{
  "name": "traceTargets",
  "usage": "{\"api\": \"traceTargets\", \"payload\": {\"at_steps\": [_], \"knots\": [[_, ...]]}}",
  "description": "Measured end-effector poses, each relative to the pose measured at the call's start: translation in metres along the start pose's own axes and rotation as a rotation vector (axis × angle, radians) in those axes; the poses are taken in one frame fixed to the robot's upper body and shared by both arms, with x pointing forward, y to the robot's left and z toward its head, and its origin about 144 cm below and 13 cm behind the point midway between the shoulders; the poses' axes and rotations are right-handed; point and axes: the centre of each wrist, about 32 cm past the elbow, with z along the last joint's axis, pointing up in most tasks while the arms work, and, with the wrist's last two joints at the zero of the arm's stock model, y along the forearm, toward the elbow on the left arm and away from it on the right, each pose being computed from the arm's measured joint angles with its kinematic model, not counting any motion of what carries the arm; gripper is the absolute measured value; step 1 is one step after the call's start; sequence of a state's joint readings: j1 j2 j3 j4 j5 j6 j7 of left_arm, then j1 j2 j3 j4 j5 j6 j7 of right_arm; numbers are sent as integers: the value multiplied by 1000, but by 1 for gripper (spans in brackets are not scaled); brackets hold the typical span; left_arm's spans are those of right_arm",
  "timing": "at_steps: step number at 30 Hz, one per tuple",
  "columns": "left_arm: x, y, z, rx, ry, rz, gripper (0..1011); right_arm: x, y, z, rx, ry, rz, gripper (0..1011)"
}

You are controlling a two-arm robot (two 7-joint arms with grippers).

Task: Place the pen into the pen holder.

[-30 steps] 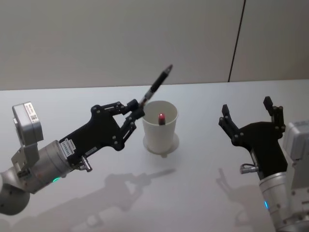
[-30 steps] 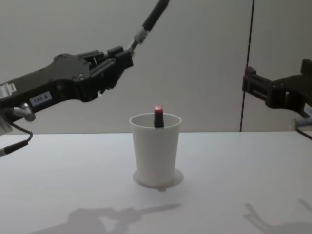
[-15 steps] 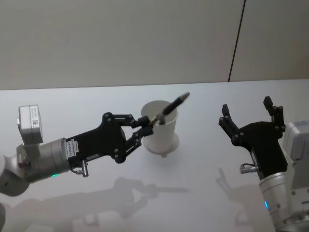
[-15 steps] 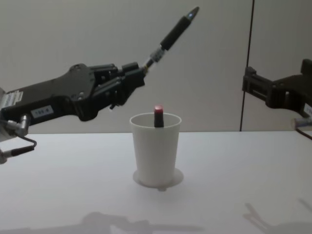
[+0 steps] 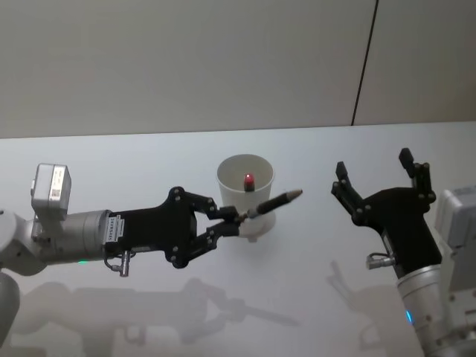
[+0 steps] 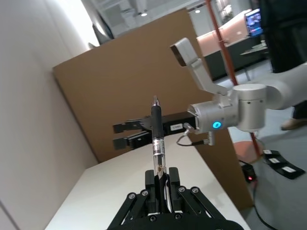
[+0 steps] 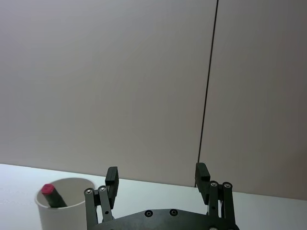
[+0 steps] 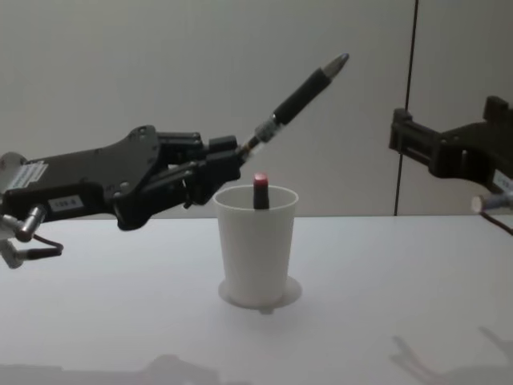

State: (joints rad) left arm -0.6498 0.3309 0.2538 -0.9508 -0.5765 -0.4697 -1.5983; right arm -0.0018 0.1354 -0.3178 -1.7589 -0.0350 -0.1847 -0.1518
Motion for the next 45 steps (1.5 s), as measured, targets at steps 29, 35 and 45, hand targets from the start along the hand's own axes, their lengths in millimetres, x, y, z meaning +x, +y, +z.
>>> {"api": "traceTargets", "payload": {"at_steps": [29, 35, 45], "knots": [[18, 2, -4, 0, 1, -123, 178, 7, -16, 2, 6, 80, 228, 1001], [19, 2, -4, 0, 1, -128, 178, 10, -20, 3, 5, 94, 284, 1001], [19, 2, -5, 0, 1, -133, 178, 15, -26, 3, -4, 105, 359, 1001]]}}
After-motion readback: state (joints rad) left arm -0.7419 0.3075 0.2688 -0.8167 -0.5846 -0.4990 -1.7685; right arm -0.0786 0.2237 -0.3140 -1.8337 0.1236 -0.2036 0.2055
